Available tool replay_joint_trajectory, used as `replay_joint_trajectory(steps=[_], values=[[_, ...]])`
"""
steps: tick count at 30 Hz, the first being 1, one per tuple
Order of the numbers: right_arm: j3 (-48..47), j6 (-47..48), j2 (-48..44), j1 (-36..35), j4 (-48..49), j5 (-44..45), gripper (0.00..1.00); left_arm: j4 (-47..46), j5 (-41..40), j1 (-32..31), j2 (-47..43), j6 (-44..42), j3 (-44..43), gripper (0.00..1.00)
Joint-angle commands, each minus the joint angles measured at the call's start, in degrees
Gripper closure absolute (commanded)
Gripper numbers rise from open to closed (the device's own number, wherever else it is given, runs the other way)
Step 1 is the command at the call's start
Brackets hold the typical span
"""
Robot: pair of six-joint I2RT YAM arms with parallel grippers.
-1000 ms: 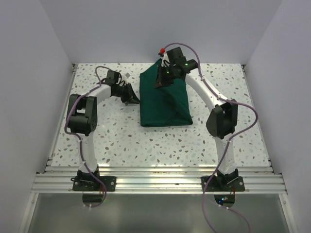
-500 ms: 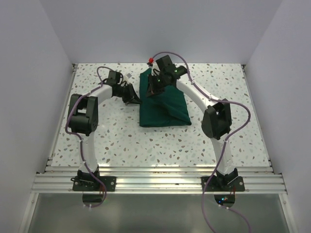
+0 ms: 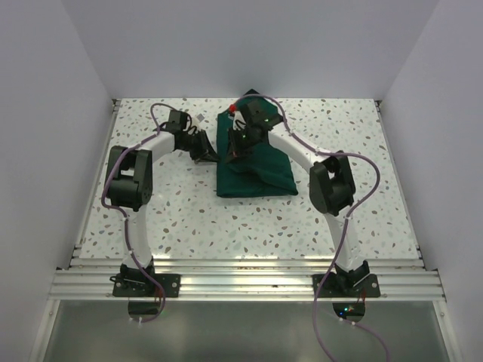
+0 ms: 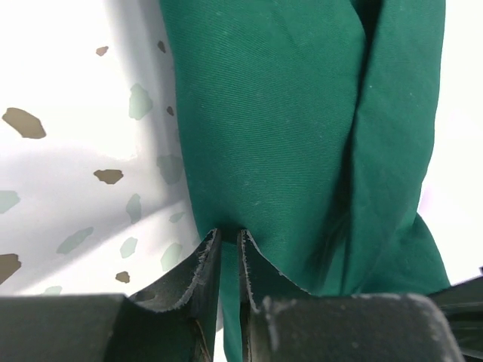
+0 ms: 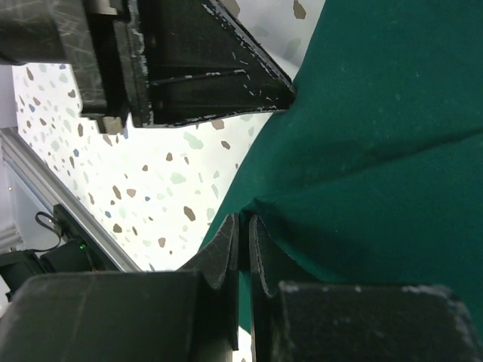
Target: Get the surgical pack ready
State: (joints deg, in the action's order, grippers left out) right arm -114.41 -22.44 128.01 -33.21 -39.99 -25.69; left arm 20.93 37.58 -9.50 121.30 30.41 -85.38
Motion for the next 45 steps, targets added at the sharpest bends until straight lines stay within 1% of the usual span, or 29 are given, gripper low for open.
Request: replay_joint_trajectory(steps=[1,3,4,5,6,7,8,9,10,12,13,15,16,17,19,20,21,22,23,24,25,26,27,29,30,31,35,40,45], values=[[0.1,-0.9,1.5,-1.5,1.9,-2.8,1.00,0.7,-1.9,-0.3,-1.3,-1.0,-0.7,0.81],[-0.6,-0.9,2.3,-1.9,1.1,-2.6,1.00,1.7,-2.9,0.1,-1.4,-1.3,-1.3,0.79],[-1.0,-1.0,2.7,-2.2,0.7,-2.8,0.96,2.3,-3.4,0.2,-1.7,-1.5,-1.5,0.76],[-1.3,-1.0,3.0,-2.1,0.2,-3.6,0.93,2.9,-4.6,0.4,-2.0,-1.7,-1.5,0.76],[-1.3,-1.1,3.0,-2.2,-0.1,-4.3,0.88,3.3,-5.1,0.9,-2.4,-1.8,-1.5,0.73],[-1.1,-1.3,2.5,-2.1,0.0,-4.7,0.75,3.8,-6.2,1.1,-3.2,-2.3,-1.5,0.72],[-0.3,-1.4,1.2,-2.1,0.3,-4.5,0.67,4.4,-6.6,1.8,-3.6,-2.5,-1.5,0.72],[0.1,-1.6,0.5,-2.2,0.3,-4.6,0.62,4.8,-6.6,2.1,-4.0,-2.7,-1.8,0.71],[0.1,-1.4,-0.1,-2.0,0.0,-4.5,0.52,5.3,-6.5,2.4,-4.8,-3.2,-2.2,0.69],[-0.2,-1.6,-2.3,-1.3,-0.8,-4.0,0.43,6.4,-6.0,2.7,-5.9,-3.9,-3.7,0.68],[-0.3,-1.8,-3.2,-0.8,-1.1,-3.9,0.37,6.4,-4.4,2.7,-6.2,-3.9,-4.8,0.68],[-0.5,-2.8,-5.5,1.1,-1.8,-3.9,0.33,5.3,-1.6,2.6,-6.7,-2.7,-5.2,0.68],[-0.5,-3.0,-6.4,1.9,-2.0,-3.9,0.32,4.6,1.8,2.6,-6.9,-1.9,-5.2,0.70],[0.1,-3.2,-7.1,2.9,-2.5,-3.9,0.32,2.2,3.4,2.2,-6.9,-1.2,-5.1,0.72],[1.5,-4.9,-9.9,6.4,-2.6,-4.5,0.32,0.6,6.3,1.6,-7.3,0.4,-5.4,0.78],[4.5,-6.5,-11.2,9.2,-1.8,-6.5,0.34,0.0,7.2,0.7,-7.3,1.4,-5.5,0.82],[6.5,-7.3,-12.5,10.4,-0.9,-7.5,0.36,-0.6,8.0,0.3,-7.3,1.8,-5.5,0.84],[11.3,-8.1,-15.5,11.6,1.3,-8.4,0.38,-1.6,9.0,-0.7,-7.3,2.4,-5.5,0.85],[14.0,-8.7,-17.0,12.6,2.9,-9.3,0.41,-2.5,9.6,-1.2,-7.3,2.9,-5.4,0.88],[16.6,-9.1,-18.4,14.0,4.2,-11.0,0.50,-3.2,10.1,-1.8,-7.3,3.9,-5.4,0.89],[18.8,-8.9,-20.8,14.6,4.8,-11.7,0.57,-3.9,10.7,-2.4,-7.2,4.6,-5.2,0.89],[23.6,-8.9,-21.6,15.1,6.6,-12.8,0.66,-6.3,11.5,-3.6,-7.0,5.3,-5.1,0.90],[26.0,-8.9,-22.4,15.5,8.0,-16.6,0.87,-7.9,13.4,-4.3,-6.4,7.4,-4.7,0.92],[31.1,-8.8,-22.8,15.5,11.2,-20.2,0.97,-10.8,14.2,-6.4,-5.5,9.1,-4.9,0.93],[32.5,-8.6,-22.9,15.2,11.9,-21.1,1.00,-11.5,14.5,-7.1,-4.8,10.2,-5.0,0.94],[35.1,-8.6,-23.1,15.3,12.7,-22.6,1.00,-12.6,15.1,-8.2,-4.4,10.5,-5.1,0.94],[40.1,-9.4,-23.6,14.8,18.6,-25.0,1.00,-12.8,15.1,-9.3,-3.4,11.2,-4.2,0.94],[41.8,-9.0,-19.5,13.7,20.8,-24.5,1.00,-10.5,13.6,-9.3,-2.1,9.8,-3.5,0.94],[42.0,-8.3,-16.3,13.3,21.1,-22.6,1.00,-7.2,12.3,-9.3,-0.4,7.7,-6.0,0.95]])
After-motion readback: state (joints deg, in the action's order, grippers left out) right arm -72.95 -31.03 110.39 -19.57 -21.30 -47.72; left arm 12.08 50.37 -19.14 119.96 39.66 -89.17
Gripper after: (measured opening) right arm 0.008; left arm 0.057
